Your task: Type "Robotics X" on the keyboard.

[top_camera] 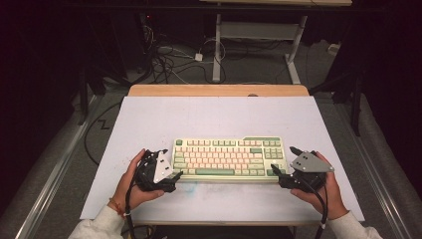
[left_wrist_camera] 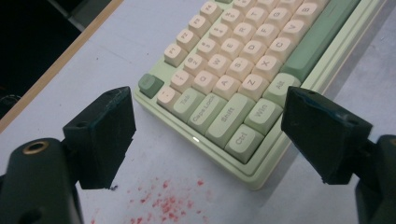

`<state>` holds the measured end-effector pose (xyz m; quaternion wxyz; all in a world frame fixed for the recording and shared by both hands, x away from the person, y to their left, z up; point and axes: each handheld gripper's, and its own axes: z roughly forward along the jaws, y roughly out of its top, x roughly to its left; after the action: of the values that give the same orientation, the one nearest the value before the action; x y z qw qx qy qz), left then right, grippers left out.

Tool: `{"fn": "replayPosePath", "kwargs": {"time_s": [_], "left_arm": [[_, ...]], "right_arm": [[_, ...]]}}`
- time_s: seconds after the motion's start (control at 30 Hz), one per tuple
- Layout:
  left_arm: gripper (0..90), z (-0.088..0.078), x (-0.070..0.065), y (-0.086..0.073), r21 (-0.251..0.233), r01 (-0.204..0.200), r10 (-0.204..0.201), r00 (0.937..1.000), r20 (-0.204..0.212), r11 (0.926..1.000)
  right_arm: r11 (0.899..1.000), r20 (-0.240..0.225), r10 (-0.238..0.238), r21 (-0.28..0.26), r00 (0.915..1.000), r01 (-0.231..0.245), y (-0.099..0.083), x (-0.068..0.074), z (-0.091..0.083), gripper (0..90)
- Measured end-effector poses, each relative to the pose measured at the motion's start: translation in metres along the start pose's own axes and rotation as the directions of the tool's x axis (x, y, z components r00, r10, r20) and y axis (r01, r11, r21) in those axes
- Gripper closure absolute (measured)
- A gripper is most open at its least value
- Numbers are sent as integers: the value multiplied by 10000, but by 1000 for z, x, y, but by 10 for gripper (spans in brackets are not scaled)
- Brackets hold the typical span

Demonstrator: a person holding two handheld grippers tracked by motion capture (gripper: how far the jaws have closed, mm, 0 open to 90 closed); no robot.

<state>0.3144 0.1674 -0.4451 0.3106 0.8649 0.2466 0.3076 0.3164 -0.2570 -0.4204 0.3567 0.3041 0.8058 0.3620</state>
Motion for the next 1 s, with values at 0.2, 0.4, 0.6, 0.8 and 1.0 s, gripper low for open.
{"fn": "replayPosePath", "kwargs": {"time_s": [0.2,0.4,0.6,0.8,1.0], "left_arm": [[164,-3,2,-9,49,125,-124,9999,-45,9999],[164,-5,3,-16,176,205,-204,9998,-87,9996],[164,-6,5,-25,335,238,-233,9996,-155,9992],[163,-7,7,-34,466,380,-371,9991,-199,9982],[163,-8,10,-42,548,552,-541,9983,-214,9970]], "right_arm": [[9999,109,51,95,9999,-52,-5,-3,-2,215],[9998,217,121,164,9997,-125,-10,-6,-4,215],[9995,301,199,253,9993,-207,-16,-9,-7,215],[9991,461,237,344,9987,-252,-23,-14,-9,215],[9985,603,315,439,9977,-341,-31,-18,-11,213]]}}
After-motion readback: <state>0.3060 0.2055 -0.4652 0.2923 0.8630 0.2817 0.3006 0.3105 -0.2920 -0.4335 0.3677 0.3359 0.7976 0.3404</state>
